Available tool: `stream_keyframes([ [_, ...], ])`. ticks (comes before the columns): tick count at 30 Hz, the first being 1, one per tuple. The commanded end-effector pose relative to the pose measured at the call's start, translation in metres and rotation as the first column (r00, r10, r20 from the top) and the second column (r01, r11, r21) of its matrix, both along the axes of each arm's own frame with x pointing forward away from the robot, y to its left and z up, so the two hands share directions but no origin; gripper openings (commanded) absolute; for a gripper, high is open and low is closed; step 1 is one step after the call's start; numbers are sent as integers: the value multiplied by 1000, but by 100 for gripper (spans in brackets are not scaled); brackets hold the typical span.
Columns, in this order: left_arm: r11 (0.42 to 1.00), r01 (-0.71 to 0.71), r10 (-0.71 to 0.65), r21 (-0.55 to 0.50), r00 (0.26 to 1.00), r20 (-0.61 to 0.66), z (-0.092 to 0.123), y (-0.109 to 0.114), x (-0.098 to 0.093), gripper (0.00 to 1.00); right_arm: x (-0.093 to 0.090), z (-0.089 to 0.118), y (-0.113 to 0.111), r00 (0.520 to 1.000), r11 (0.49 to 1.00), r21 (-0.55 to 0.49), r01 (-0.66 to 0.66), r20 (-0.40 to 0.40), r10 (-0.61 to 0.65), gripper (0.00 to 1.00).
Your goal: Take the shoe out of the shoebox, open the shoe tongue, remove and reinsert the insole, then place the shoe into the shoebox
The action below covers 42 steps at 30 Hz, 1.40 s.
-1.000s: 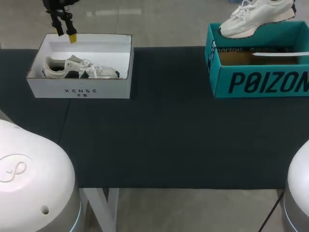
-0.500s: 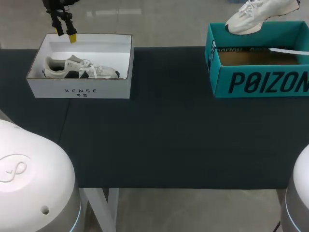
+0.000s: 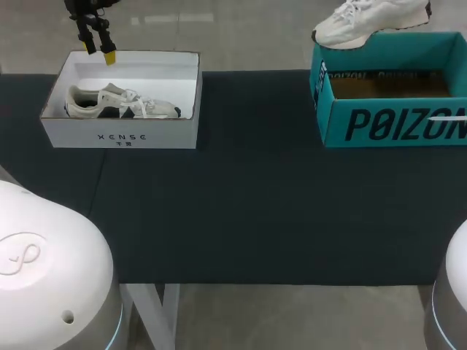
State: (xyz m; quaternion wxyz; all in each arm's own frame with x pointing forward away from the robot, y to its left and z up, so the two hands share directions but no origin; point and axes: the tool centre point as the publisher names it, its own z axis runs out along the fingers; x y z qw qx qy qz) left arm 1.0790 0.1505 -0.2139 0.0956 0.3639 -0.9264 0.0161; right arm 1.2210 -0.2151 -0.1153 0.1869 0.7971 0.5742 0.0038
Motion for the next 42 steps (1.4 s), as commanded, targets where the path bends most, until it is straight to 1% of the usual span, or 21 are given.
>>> stream_keyframes([
  [1, 1000, 2, -2, 1, 1000, -4, 0, 0, 2, 100, -27, 11, 15, 993, 1000, -9, 2, 116, -1, 0],
  [3, 1000, 2, -2, 1, 1000, -4, 0, 0, 2, 100, -32, 14, 25, 989, 1000, 14, 6, 148, -8, 0],
  [6, 1000, 2, -2, 1, 1000, -4, 0, 0, 2, 100, -36, 14, 43, 986, 999, 37, -6, 169, 0, 0],
  [12, 1000, 2, -2, 1, 1000, -4, 0, 0, 2, 100, -42, 2, 74, 989, 994, 97, -56, 141, 42, 0],
  [15, 1000, 2, -2, 1, 1000, -4, 0, 0, 2, 100, -46, -10, 92, 994, 990, 121, -67, 93, 56, 0],
  [17, 1000, 2, -2, 1, 1000, -4, 0, 0, 2, 100, -50, -13, 104, 994, 987, 138, -79, 86, 67, 0],
  [18, 1000, 2, -2, 1, 1000, -4, 0, 0, 2, 100, -54, -15, 112, 994, 985, 146, -89, 75, 79, 0],
  [20, 1000, 2, -2, 1, 1000, -4, 0, 0, 2, 100, -62, -13, 123, 993, 983, 155, -96, 82, 84, 0],
  [27, 1000, 2, -2, 1, 1000, -4, 0, 0, 2, 100, -89, -6, 159, 997, 987, 147, -57, 64, 48, 0],
  [31, 1000, 2, -2, 1, 1000, -4, 0, 0, 2, 100, -106, -8, 176, 996, 984, 173, -33, 88, 18, 0],
  [33, 1000, 2, -2, 1, 1000, -4, 0, 0, 2, 100, -115, -14, 190, 996, 979, 205, -21, 92, 2, 0],
  [38, 1000, 2, -2, 1, 1000, -4, 0, 0, 2, 100, -127, -34, 218, 994, 959, 283, -26, 105, -4, 0],
  [42, 1000, 2, -2, 1, 1000, -4, 0, 0, 2, 100, -140, -36, 230, 994, 957, 291, 10, 103, -41, 0],
])
